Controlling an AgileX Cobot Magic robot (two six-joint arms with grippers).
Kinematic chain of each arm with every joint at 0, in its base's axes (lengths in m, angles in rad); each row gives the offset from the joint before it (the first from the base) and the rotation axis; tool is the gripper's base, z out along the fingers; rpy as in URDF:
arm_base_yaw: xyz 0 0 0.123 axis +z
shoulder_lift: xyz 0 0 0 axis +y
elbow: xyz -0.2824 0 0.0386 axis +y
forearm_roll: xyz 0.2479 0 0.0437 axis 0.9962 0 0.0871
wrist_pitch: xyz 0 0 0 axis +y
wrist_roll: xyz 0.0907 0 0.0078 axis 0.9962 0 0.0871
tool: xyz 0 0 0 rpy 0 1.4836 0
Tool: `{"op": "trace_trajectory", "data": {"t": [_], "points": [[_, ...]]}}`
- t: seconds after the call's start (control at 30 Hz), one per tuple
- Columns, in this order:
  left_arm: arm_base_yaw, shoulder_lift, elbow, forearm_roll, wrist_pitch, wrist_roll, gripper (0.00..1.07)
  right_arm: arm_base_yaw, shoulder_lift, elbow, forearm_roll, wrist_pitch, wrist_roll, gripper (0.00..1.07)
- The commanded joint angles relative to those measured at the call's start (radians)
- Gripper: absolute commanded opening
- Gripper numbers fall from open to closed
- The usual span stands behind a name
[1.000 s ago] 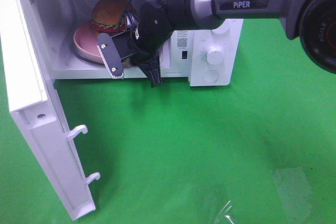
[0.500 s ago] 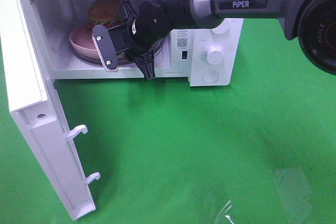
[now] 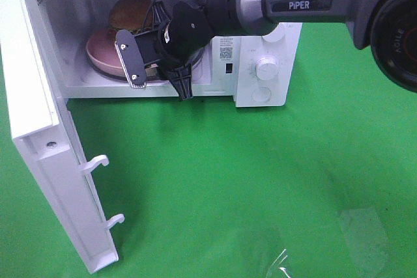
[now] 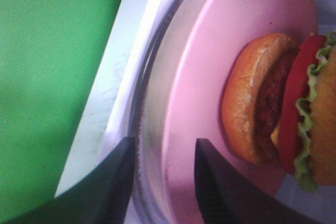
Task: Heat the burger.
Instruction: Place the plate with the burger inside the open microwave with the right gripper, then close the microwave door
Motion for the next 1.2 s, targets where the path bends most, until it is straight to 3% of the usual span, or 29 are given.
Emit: {"op": "trace_trajectory", "data": {"t": [0.03,0.37,0.83,1.2], "points": [[-0.003,-0.02,0.003,-0.008,-0.01,-0.006,1.03,-0.004,-0.023,0.02,-0.001,-0.002,0.009,0.34],[-0.003,-0.02,0.003,-0.008,-0.01,-0.006,1.03,-0.002,-0.106,0.145,-0.001,-0.047,-0.006,0.37],[-0.003,-0.02,0.003,-0.008,-0.01,-0.006,1.03,-0.002,-0.271,0.386,0.009,-0.112,0.007,0.69],[-0.003,-0.02,0.003,-0.008,-0.01,-0.006,1.03,-0.002,-0.427,0.588,0.036,-0.159,0.099,0.76]]}}
